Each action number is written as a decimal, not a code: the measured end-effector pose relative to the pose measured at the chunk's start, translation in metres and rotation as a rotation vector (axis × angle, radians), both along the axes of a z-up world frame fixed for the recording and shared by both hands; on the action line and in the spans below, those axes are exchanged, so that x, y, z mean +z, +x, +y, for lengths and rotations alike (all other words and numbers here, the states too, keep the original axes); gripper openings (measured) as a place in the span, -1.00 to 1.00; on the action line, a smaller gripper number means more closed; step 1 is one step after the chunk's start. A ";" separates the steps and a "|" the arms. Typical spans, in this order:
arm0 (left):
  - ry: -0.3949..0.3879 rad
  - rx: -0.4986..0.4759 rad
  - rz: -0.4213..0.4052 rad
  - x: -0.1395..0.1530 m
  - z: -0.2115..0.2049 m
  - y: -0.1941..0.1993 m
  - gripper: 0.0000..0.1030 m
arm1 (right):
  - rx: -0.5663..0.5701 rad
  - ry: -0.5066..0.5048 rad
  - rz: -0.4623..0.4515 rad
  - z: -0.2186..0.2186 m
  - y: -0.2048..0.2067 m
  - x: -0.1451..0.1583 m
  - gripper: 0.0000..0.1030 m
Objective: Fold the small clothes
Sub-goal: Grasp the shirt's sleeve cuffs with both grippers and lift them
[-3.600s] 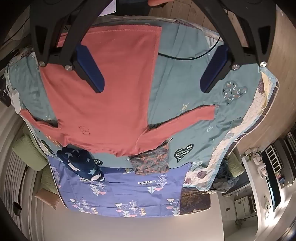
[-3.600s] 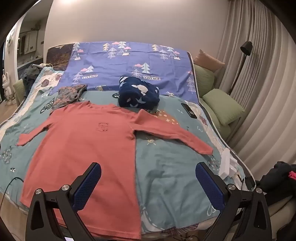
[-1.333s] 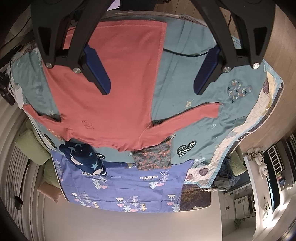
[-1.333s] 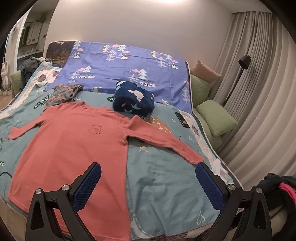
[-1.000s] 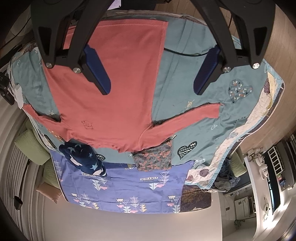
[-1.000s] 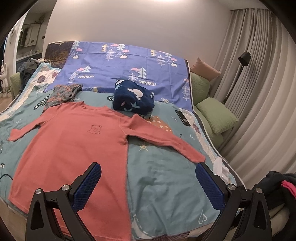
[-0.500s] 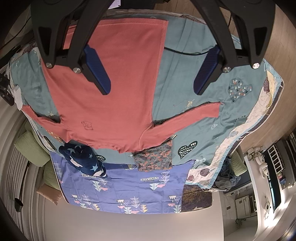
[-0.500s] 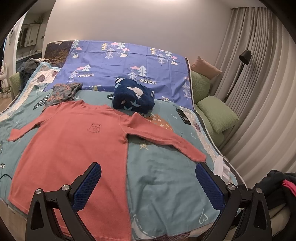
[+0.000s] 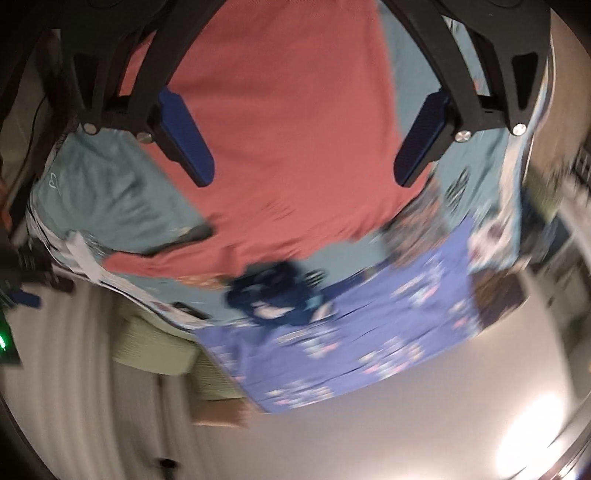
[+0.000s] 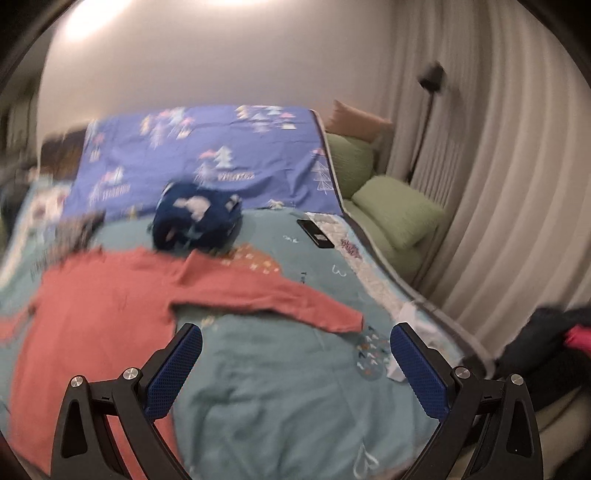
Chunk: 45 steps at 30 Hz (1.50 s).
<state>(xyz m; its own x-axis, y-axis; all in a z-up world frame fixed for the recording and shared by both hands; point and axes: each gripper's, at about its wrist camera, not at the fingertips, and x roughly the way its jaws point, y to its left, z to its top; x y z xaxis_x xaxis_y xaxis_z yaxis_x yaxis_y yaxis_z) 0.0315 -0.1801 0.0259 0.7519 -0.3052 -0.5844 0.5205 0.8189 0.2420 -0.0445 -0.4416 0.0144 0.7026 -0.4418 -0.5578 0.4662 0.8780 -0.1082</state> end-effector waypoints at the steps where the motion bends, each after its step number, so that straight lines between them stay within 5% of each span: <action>1: 0.010 -0.036 -0.007 -0.004 -0.015 0.004 0.90 | 0.000 0.076 -0.016 -0.024 0.002 -0.004 1.00; 6: 0.128 -0.206 -0.002 -0.051 -0.118 0.043 0.90 | 0.015 0.634 -0.095 -0.153 0.024 -0.069 1.00; 11: 0.227 -0.195 0.046 -0.106 -0.191 0.091 0.90 | -0.139 0.760 -0.054 -0.228 0.050 -0.136 1.00; 19: 0.334 -0.178 0.046 -0.163 -0.249 0.127 0.90 | -0.159 1.122 -0.113 -0.289 0.082 -0.221 0.99; 28: 0.376 -0.178 -0.010 -0.179 -0.278 0.134 0.90 | -0.146 1.104 -0.138 -0.289 0.102 -0.213 0.37; 29: 0.377 -0.177 -0.014 -0.180 -0.280 0.134 0.90 | -0.152 1.102 -0.131 -0.289 0.104 -0.214 -0.01; 30: 0.372 -0.175 -0.019 -0.179 -0.281 0.133 0.90 | -0.166 1.089 -0.121 -0.287 0.106 -0.215 -0.67; 31: 0.363 -0.181 -0.022 -0.179 -0.283 0.133 0.90 | -0.183 1.063 -0.108 -0.286 0.108 -0.215 -0.88; 37: 0.295 -0.194 0.020 -0.182 -0.285 0.143 0.87 | -0.213 0.932 -0.131 -0.274 0.105 -0.198 -0.93; 39: 0.243 -0.190 0.085 -0.182 -0.282 0.152 0.71 | -0.206 0.895 -0.165 -0.271 0.102 -0.182 -0.93; 42: 0.157 -0.216 0.205 -0.182 -0.279 0.157 0.03 | -0.165 0.844 -0.232 -0.266 0.101 -0.146 -0.94; 45: 0.170 -0.213 0.172 -0.182 -0.284 0.149 -0.62 | -0.100 0.767 -0.287 -0.252 0.106 -0.102 -0.95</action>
<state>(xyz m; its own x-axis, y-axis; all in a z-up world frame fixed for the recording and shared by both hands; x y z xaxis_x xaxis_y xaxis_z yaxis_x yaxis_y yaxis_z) 0.1805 -0.4639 -0.1565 0.5677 -0.3317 -0.7535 0.7207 0.6426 0.2601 0.0613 -0.6935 -0.0880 0.8415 -0.0794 -0.5343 0.4642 0.6123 0.6401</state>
